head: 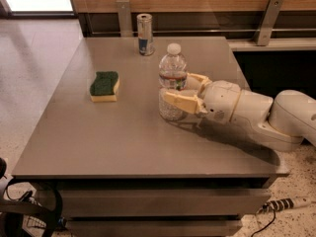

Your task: Place water bottle upright

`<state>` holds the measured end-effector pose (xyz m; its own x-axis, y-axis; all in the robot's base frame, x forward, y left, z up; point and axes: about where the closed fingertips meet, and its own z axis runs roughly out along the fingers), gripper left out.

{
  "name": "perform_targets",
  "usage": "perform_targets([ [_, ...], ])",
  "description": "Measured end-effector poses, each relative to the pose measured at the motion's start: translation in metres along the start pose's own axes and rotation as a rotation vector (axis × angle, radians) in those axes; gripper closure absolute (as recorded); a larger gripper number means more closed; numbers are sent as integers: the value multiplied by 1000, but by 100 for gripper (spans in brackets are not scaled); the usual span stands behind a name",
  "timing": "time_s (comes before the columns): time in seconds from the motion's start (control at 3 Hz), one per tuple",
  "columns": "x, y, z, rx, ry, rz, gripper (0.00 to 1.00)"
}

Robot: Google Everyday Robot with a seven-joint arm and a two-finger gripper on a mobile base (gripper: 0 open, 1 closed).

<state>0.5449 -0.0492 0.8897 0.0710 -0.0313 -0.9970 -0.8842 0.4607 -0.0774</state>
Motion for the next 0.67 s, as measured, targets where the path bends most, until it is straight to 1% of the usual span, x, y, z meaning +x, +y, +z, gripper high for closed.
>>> perform_targets([
  [0.33,-1,2,2,-5,-1,-1,1],
  [0.67,-1,2,3,-6,-1,-2,0],
])
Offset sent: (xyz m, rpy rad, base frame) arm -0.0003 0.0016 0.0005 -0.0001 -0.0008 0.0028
